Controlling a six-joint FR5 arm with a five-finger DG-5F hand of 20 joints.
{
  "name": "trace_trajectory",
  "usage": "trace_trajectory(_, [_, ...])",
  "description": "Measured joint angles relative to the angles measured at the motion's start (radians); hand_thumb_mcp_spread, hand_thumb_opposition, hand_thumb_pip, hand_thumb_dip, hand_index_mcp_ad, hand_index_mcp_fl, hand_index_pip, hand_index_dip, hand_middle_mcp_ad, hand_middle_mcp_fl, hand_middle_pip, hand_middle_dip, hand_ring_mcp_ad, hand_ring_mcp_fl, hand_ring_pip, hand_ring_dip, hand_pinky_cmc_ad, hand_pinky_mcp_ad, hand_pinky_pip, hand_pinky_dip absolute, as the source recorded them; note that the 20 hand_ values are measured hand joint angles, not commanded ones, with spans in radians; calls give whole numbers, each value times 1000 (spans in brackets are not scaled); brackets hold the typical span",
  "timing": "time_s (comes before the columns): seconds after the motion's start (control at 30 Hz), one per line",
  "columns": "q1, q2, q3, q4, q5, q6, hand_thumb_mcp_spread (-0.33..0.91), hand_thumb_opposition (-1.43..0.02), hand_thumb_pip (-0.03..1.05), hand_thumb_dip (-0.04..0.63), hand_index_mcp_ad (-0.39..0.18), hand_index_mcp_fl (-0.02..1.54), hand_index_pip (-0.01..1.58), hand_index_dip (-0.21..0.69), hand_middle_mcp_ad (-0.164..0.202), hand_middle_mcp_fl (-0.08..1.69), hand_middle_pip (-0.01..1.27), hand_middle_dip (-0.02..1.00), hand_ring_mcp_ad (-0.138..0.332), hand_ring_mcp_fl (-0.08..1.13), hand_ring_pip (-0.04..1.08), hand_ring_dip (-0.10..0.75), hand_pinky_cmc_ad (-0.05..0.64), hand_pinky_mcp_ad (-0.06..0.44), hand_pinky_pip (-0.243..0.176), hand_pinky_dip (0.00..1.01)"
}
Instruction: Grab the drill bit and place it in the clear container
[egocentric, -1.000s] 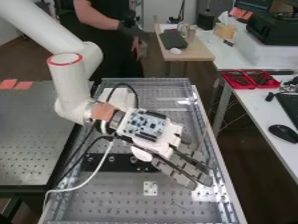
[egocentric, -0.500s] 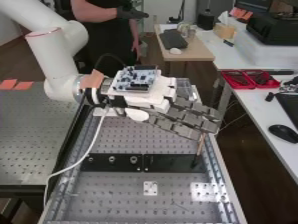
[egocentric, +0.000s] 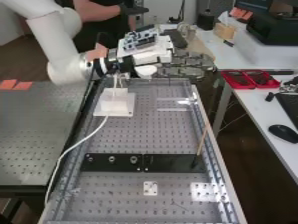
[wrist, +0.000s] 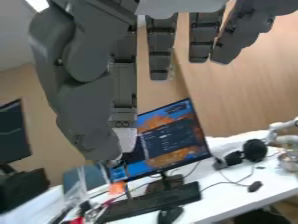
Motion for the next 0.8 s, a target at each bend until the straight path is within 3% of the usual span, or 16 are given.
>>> trace_trajectory(0.33, [66,-42,31,-30,-79,29,543,-972,496,300,-119,777,1152,188,52,206,117,140,188,45,77,-26,281,148,-89,168])
trace_trajectory(0.8, [113,-137,75,-96,-86,58,543,-970,496,300,-119,773,1138,199,51,206,117,140,188,45,75,-26,281,148,-89,168])
